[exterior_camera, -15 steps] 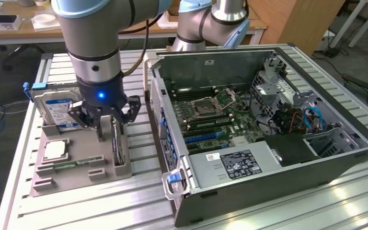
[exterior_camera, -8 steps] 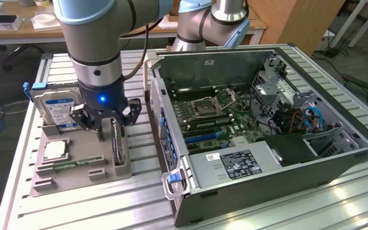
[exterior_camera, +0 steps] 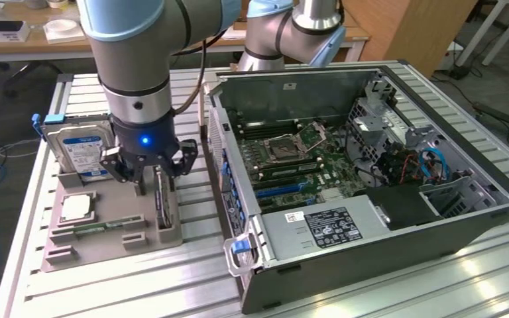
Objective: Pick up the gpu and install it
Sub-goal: 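Pick up the gpu and move the gpu toward the slot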
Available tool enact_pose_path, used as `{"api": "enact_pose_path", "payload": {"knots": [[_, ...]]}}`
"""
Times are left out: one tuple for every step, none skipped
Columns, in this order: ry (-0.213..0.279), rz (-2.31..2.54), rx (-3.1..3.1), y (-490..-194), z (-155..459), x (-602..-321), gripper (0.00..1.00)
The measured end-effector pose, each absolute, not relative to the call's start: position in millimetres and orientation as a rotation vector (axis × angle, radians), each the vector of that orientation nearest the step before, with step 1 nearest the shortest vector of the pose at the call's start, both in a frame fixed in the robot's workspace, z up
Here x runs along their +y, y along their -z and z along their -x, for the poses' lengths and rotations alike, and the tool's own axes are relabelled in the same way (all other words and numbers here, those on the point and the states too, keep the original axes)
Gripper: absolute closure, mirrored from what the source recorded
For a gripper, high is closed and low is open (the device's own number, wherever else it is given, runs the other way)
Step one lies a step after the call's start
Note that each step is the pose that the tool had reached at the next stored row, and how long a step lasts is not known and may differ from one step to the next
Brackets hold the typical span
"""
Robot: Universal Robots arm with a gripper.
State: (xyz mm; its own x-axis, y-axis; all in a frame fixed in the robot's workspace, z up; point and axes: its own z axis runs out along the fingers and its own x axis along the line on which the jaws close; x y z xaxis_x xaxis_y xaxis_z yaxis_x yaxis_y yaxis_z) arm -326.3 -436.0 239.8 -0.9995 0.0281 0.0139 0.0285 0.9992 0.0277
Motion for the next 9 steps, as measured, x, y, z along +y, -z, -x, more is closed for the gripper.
{"api": "enact_pose_path", "payload": {"knots": [[0.044,0.044,-3.127,-239.0,325.9,-436.0,0.47],[0.044,0.044,-3.127,-238.1,325.7,-436.0,0.47],[0.044,0.044,-3.127,-237.1,325.4,-436.0,0.47],[0.043,0.044,-3.127,-236.1,325.2,-436.0,0.47],[0.044,0.044,-3.127,-235.1,325.1,-436.0,0.47],[0.044,0.045,-3.127,-234.3,325.0,-436.0,0.47],[0.043,0.044,-3.127,-234.0,324.9,-436.0,0.47],[0.043,0.044,-3.127,-234.0,324.9,-436.0,0.47],[0.043,0.044,-3.127,-233.9,325.0,-436.1,0.47]]}}
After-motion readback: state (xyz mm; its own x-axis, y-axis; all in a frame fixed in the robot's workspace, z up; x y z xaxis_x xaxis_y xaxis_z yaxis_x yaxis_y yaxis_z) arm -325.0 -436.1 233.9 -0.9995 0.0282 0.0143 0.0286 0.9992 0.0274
